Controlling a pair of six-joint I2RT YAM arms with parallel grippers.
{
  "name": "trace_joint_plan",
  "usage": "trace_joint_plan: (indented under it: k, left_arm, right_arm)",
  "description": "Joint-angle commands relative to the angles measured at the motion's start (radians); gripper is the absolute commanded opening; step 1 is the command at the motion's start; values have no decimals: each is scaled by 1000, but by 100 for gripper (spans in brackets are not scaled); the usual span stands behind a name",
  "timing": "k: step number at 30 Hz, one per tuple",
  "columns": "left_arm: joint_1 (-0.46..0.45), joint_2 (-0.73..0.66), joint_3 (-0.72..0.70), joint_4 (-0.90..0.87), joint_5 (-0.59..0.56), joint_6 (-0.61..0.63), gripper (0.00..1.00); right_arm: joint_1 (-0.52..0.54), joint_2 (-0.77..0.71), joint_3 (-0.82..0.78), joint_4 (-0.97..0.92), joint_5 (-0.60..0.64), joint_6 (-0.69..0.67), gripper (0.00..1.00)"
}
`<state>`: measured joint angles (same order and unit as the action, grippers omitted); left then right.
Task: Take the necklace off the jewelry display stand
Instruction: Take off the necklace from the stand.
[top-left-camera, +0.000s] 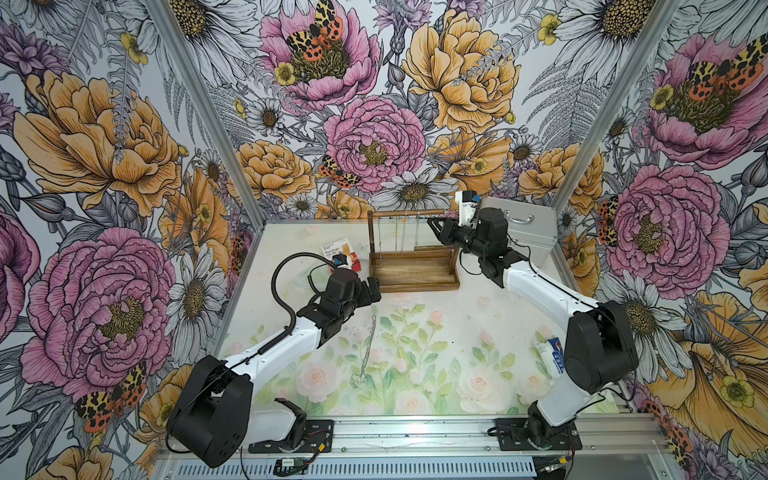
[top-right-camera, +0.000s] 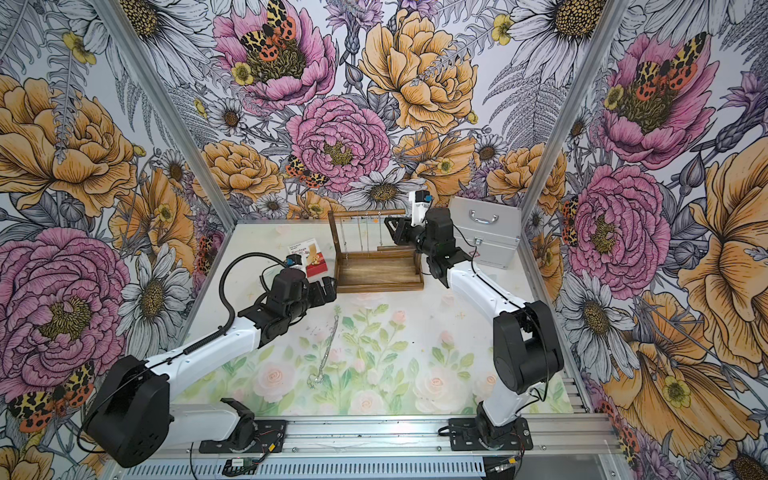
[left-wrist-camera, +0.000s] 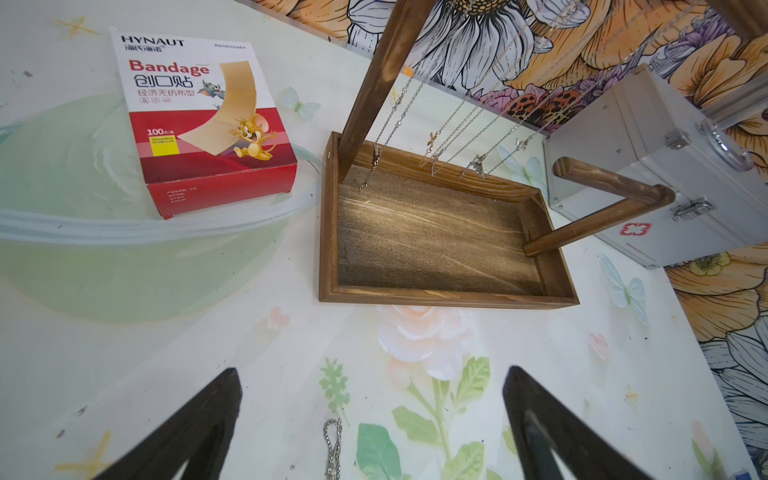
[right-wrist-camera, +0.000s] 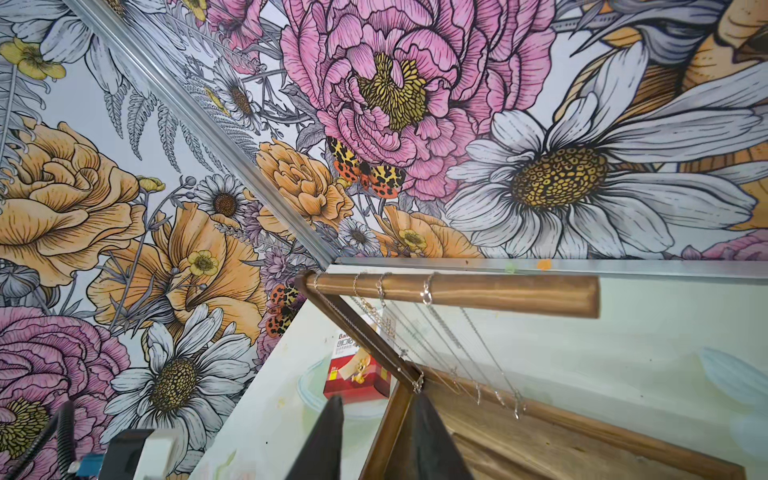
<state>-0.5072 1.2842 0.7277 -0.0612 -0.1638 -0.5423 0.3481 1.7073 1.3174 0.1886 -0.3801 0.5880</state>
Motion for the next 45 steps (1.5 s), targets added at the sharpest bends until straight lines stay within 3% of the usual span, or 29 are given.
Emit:
trace_joint_plan:
  k: [1,23,45]
  left_arm:
    - [12,-43,-21,34,-21,25,99]
    - [46,0,-21,29,-16,-3,99]
    - [49,16,-13,27,4,-5,99]
  right_arm:
    - [15,49,72,-35,32,-28,29]
    - [17,200,199,-103,0,-85,27]
    - [23,259,284,-152,12,-95,25]
